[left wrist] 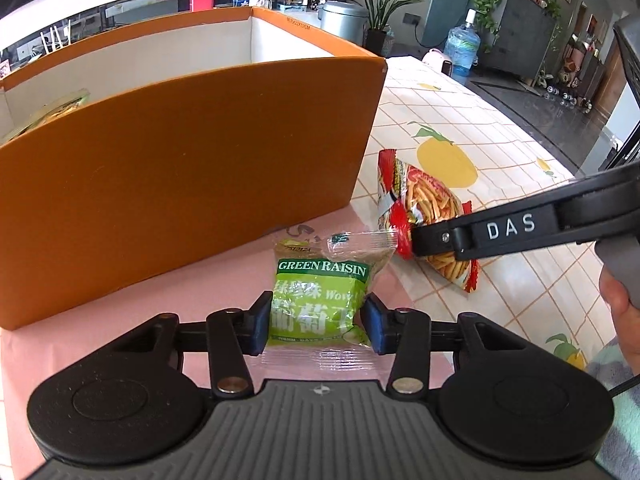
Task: Organize snacks
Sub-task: 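Grasp the green raisin packet with the left tool while the right tool grasps the red Mimi chip bag, then lift both held snacks and carry them over the orange box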
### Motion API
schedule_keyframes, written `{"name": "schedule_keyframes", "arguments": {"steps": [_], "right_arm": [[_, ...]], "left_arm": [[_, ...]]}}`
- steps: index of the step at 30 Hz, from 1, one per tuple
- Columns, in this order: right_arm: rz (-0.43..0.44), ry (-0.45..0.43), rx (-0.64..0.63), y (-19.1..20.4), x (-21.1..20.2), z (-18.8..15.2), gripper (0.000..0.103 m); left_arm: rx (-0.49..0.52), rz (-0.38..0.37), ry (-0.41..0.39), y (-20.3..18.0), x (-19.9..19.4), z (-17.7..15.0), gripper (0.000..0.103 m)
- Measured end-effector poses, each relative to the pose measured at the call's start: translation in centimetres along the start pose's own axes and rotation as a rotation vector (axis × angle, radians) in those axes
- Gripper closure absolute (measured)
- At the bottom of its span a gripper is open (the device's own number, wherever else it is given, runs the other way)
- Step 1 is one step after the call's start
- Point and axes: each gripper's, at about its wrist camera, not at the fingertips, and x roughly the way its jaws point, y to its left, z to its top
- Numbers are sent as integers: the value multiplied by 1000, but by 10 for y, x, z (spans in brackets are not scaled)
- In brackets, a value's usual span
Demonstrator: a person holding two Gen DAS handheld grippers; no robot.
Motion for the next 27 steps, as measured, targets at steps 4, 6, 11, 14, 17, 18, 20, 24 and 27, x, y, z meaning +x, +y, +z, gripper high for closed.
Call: {"name": "schedule_keyframes", "arguments": {"steps": [4, 6, 11, 14, 17, 18, 20, 24, 27], "right_arm": [[-2, -5, -10, 1, -2, -1, 65], [-1, -9, -15, 2, -4, -2, 66], [15, -29, 0, 1, -13, -6, 69], [26, -53, 23, -1, -22, -8, 69], [38, -82, 39, -2, -32, -12, 69], [40, -93, 43, -3, -36, -14, 69], [48, -115, 63, -6, -45, -17, 69], [53, -156, 79, -7, -61, -24, 69], [69, -172, 84, -5, -76, -32, 69]], "left_arm": [[-24, 8, 14, 1, -6, -2, 51], [-46, 4, 17, 5, -10, -4, 51], [-70, 20, 5, 10, -23, -6, 51], [-71, 27, -5, 11, -30, -8, 51], [-60, 34, -20, 10, -39, -10, 51], [-56, 36, -24, 10, -42, -10, 51], [-45, 44, -35, 9, -47, -10, 51], [-23, 55, -59, 8, -61, -11, 51], [-19, 65, -76, 9, -73, -10, 51]]}}
